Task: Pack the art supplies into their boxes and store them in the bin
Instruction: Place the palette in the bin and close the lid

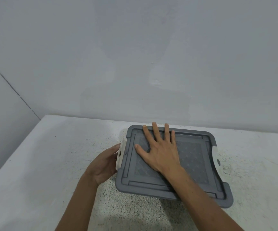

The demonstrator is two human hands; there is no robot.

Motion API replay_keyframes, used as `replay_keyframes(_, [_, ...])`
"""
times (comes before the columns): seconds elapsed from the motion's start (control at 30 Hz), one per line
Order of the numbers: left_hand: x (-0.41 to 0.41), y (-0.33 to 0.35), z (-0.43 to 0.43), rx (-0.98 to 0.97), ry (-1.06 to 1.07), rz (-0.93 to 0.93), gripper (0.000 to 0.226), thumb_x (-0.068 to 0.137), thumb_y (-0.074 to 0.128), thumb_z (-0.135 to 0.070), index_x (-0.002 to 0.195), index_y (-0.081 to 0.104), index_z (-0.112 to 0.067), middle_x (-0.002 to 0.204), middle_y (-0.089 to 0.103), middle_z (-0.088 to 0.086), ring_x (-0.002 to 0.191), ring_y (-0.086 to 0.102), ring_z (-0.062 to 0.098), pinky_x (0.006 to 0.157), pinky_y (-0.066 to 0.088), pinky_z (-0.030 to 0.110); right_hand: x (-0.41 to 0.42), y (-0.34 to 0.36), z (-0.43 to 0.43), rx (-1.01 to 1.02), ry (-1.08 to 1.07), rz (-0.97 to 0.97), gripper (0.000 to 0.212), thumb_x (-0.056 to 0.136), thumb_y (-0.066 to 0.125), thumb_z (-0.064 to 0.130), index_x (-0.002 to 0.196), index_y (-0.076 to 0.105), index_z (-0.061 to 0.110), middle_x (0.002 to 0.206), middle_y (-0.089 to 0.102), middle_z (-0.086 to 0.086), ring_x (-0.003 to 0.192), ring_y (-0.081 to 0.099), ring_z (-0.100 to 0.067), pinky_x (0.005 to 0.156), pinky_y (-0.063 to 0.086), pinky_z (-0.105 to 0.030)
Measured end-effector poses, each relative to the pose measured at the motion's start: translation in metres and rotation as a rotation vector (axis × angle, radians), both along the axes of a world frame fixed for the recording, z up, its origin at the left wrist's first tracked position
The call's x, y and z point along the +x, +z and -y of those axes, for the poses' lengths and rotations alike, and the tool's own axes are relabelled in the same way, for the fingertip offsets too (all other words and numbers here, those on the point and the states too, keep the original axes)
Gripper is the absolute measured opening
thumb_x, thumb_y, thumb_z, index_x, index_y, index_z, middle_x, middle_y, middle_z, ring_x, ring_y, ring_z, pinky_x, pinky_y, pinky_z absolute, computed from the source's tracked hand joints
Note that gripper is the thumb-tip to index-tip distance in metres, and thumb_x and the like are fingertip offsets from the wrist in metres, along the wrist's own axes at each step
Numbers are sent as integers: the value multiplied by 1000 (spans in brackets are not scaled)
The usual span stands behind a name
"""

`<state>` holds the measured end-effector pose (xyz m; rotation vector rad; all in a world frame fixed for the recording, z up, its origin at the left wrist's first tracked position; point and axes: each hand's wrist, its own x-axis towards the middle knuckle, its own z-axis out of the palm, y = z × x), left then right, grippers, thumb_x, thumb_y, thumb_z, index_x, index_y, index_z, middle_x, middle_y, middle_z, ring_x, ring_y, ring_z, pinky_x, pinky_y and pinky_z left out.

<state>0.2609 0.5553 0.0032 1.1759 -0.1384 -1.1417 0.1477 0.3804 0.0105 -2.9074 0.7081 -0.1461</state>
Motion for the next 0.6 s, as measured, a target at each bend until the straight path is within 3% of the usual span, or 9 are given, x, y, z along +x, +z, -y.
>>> replay_keyframes(0.17, [5,-3,0,19,-30,88,43,99,55,-36,138,56,-17,139,55,20,129,51,41,106,39,63,0,0,0,-11,4,-9,78,90,11,78,155,-9,40,165,-13,1,148,-19,-36,119,-14,-53])
replay_keyframes(0.27, [2,3,9,75,-10,157,47,91,65,-33,134,56,-19,126,64,16,111,60,32,101,46,55,0,-1,-1,-9,4,-7,78,90,11,77,155,-9,39,165,-13,1,148,-20,-36,119,-13,-53])
replay_keyframes(0.4, [1,9,20,140,5,239,43,89,67,-21,129,52,-15,98,68,12,79,65,21,74,54,37,0,0,-2,-11,4,6,78,90,12,77,155,-8,39,165,-11,0,148,-19,-37,119,-13,-53])
replay_keyframes(0.47, [3,12,20,168,-6,276,40,91,67,-19,127,51,-15,96,67,12,76,64,19,67,54,31,0,0,-2,-15,4,3,78,90,11,77,155,-8,38,165,-11,-1,148,-19,-37,119,-13,-53])
replay_keyframes(0.6, [9,14,20,226,-60,358,42,88,72,-21,125,51,-15,106,64,22,88,63,25,79,55,38,0,0,-2,-26,7,-4,78,91,11,77,155,-8,37,165,-11,-1,148,-18,-38,119,-12,-54])
